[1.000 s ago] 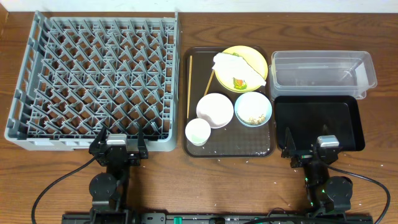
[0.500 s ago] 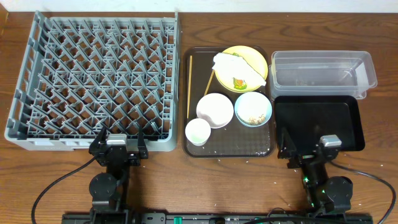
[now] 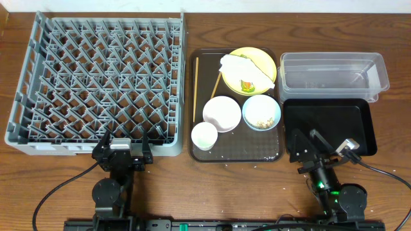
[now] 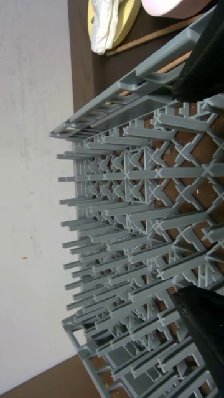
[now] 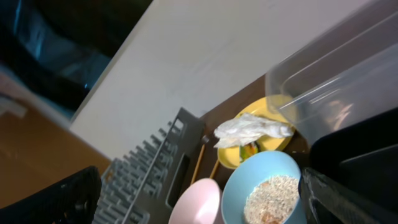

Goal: Sort waste into correct bins and load items into the dishwasher
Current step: 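Raise the right gripper and move it toward the yellow plate, then grasp the white tissue on the yellow plate with the right gripper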

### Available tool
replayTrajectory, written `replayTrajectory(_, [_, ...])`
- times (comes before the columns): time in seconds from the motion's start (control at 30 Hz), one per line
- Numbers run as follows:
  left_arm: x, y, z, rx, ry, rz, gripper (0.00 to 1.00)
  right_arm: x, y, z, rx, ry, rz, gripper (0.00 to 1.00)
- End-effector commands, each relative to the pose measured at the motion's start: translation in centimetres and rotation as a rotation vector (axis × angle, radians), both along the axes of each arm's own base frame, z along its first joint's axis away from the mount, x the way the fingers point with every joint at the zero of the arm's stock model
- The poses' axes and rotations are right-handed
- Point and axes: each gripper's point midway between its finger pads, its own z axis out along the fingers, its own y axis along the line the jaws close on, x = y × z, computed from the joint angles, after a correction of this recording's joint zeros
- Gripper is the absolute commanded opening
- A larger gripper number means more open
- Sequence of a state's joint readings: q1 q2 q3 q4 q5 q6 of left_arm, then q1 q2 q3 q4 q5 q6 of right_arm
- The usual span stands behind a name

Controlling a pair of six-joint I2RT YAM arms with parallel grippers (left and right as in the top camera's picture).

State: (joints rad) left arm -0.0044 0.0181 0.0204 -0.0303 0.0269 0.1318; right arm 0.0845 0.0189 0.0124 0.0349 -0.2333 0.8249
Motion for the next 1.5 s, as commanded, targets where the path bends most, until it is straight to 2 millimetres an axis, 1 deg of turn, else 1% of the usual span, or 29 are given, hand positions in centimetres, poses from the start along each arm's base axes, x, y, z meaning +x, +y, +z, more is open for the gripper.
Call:
replayTrajectory(0.0, [-0.1,0.4,-1.8,0.009,0.057,0.022,0.96,-0.6,1.3,2.6,-0.092,-0.064,0.076,0.99])
replayTrajectory(0.1, [-0.1,0.4,-1.8,0.009,0.057,0.022,0.96,-0.3,1.5,4.7,-0.180,-0.072,0.081,0.99])
replayTrajectory(0.2, [-0.1,0.4,-1.8,0.009,0.057,0.022,0.96,0.6,2.3,7.2,-0.282,-0.080,0.125,0.99])
replayTrajectory(0.3, [-0.1,0.4,-1.8,0.009,0.057,0.022,0.96,2.2,3.4,9.1,-0.353,-0.075,0.195,0.99])
replayTrajectory(0.37, [-0.1,0.4,-1.8,0.009,0.057,0.022,0.96,3.7,4.3,10.2,-0.397,-0.067,0.247,0.99])
replayTrajectory(0.5, [-0.1,0.4,-1.8,0.009,0.057,0.022,0.96,7.1,5.5,11.3,-0.464,-0.037,0.323,0.99])
replayTrajectory(0.63, [-0.1,0.4,-1.8,0.009,0.057,0.022,0.96,10.5,7.7,11.3,-0.593,0.003,0.404,0.99])
replayTrajectory(0.8, [-0.1,0.4,-1.8,0.009,0.057,0.022,0.96,14.5,10.3,9.4,-0.792,0.102,0.403,0.99])
replayTrajectory(0.9, [-0.1,0.4,-1.8,0.009,0.057,0.022,0.96,16.8,11.7,8.3,-0.873,0.140,0.389,0.99])
replayTrajectory(1.07, [-0.1,0.4,-1.8,0.009,0.057,0.022,0.96,20.3,13.6,6.3,-0.922,0.175,0.408,0.99])
replayTrajectory(1.1, [-0.1,0.4,-1.8,0.009,0.057,0.022,0.96,21.3,14.0,5.4,-0.925,0.192,0.417,0.99])
replayTrajectory(1.17, [-0.1,0.4,-1.8,0.009,0.057,0.022,0.96,22.4,14.4,4.3,-0.933,0.210,0.426,0.99])
replayTrajectory(1.23, [-0.1,0.4,-1.8,0.009,0.057,0.022,0.96,23.6,14.8,2.6,-0.946,0.237,0.436,0.99])
replayTrajectory(1.4, [-0.1,0.4,-1.8,0.009,0.057,0.022,0.96,25.9,14.5,-2.2,-1.020,0.325,0.430,0.99])
replayTrajectory(1.47, [-0.1,0.4,-1.8,0.009,0.057,0.022,0.96,26.5,14.4,-4.0,-1.052,0.350,0.435,0.99])
